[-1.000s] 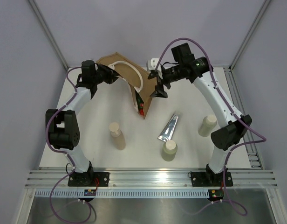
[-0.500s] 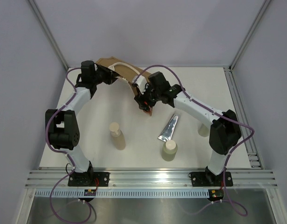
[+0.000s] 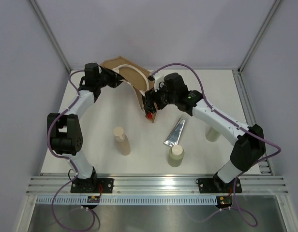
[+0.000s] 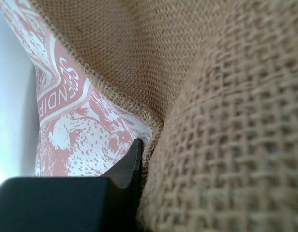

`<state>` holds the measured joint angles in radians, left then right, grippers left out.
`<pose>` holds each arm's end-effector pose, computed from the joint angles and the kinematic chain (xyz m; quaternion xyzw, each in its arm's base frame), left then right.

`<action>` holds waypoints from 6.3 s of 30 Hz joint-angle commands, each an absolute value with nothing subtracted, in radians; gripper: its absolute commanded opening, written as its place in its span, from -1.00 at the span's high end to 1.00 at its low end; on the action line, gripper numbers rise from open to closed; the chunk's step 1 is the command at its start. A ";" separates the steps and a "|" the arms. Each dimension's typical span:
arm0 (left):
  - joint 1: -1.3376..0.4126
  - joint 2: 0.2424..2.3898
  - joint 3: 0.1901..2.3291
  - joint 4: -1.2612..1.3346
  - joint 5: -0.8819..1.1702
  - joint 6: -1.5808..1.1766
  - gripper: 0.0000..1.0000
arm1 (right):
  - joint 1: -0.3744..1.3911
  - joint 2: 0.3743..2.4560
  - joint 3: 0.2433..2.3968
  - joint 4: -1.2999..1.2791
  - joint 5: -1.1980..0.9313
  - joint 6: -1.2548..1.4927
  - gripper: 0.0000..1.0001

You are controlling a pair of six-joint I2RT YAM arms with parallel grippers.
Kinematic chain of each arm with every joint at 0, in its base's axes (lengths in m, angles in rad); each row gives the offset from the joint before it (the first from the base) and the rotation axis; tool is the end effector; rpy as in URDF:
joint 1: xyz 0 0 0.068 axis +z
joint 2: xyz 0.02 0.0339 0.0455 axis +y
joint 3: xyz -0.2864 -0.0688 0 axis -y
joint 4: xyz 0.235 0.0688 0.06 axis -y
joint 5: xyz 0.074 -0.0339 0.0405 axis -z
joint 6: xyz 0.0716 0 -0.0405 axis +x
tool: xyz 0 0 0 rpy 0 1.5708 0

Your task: Place the personal care products into the canvas bag

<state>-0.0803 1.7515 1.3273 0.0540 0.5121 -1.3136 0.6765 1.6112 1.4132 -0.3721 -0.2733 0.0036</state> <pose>0.4333 -0.0701 0.3038 -0.3449 0.7340 -0.5110 0.2849 0.2952 0.2618 0.3351 -0.3487 0.7989 0.2712 0.4082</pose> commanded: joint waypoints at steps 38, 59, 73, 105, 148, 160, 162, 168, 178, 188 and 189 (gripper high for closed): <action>-0.064 1.608 1.361 0.230 0.630 -1.353 1.00 | 0.646 1.726 1.293 -0.023 0.114 0.310 0.95; -0.049 1.646 1.548 -0.620 0.466 -0.566 1.00 | 0.344 1.788 1.898 -0.268 -0.305 0.537 1.00; -0.046 1.878 1.700 -0.767 0.489 -0.479 1.00 | 0.186 2.006 1.856 -0.290 -0.126 0.664 1.00; -0.002 1.902 1.706 -0.462 0.531 -0.988 1.00 | 0.114 2.037 1.855 -0.262 -0.360 0.712 1.00; -0.109 1.853 1.677 -0.339 0.653 -1.048 1.00 | 0.856 1.614 1.384 -0.493 -0.724 -0.750 -0.99; -0.095 1.848 1.693 -0.388 0.660 -0.973 1.00 | 1.081 1.698 1.192 0.144 -0.221 -0.083 -0.99; -0.094 1.848 1.695 -0.388 0.666 -0.973 1.00 | 1.107 1.704 1.169 0.198 -0.151 -0.040 -0.99; -0.092 1.848 1.694 -0.385 0.673 -0.971 1.00 | 1.177 1.765 1.157 0.365 0.096 0.023 -0.99; -0.089 1.839 1.684 -0.388 0.672 -0.973 1.00 | 1.180 1.838 1.121 0.498 0.225 0.048 -0.88; -0.084 1.842 1.689 -0.385 0.676 -0.974 1.00 | 1.178 1.763 1.054 0.531 0.130 -0.103 0.82; -0.083 1.841 1.687 -0.388 0.676 -0.973 1.00 | 1.177 1.743 1.066 0.516 0.130 -0.116 0.95</action>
